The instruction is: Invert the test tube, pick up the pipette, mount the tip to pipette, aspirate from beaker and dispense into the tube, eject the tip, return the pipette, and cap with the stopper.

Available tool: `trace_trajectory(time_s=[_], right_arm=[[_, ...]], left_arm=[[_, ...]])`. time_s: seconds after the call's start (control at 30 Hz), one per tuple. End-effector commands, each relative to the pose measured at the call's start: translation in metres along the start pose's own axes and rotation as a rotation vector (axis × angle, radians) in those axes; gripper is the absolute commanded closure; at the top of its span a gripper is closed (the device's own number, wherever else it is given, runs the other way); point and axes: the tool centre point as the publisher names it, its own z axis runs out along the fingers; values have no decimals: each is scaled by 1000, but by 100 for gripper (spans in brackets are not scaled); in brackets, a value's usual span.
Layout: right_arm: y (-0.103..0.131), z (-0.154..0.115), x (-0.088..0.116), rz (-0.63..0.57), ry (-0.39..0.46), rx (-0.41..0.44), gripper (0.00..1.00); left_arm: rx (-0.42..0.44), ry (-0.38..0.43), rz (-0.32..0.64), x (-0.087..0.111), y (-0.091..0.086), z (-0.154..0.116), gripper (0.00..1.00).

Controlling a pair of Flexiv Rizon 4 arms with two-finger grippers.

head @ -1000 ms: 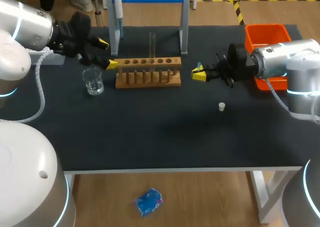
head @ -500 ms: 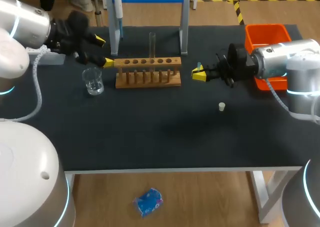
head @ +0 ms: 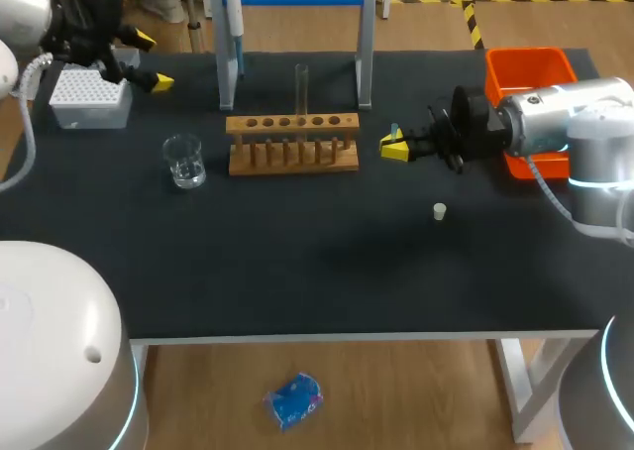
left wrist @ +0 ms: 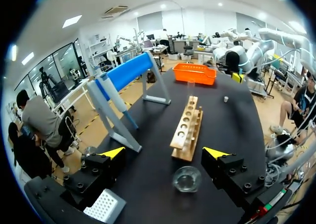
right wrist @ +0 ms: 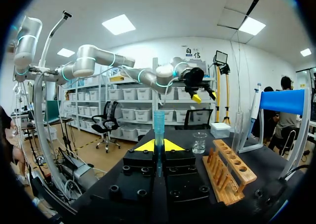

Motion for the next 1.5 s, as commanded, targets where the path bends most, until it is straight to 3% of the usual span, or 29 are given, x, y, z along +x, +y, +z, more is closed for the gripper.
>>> trace_trajectory(time_s=[0.03,0.17,0.37,0.6,0.93,1.2,1.5], right_arm=[[1,-1,1,0,1,2,100],[1,-1,1,0,1,2,100],[1,-1,1,0,1,2,100],[1,-1,1,0,1,2,100],[1,-1,1,0,1,2,100],[1,-1,1,0,1,2,100],[1,-1,1,0,1,2,100]], left_arm=[[-4,34,-5,-34,-3,8,0],[-12,-12,-29,-56,-11,23,0],[-4,-86,-103,-73,-32,52,0],[52,-168,-140,-74,-63,72,0],[105,-272,-247,-67,-90,88,0],[104,-318,-338,-72,-98,108,0],[105,-433,-417,-92,-114,126,0]])
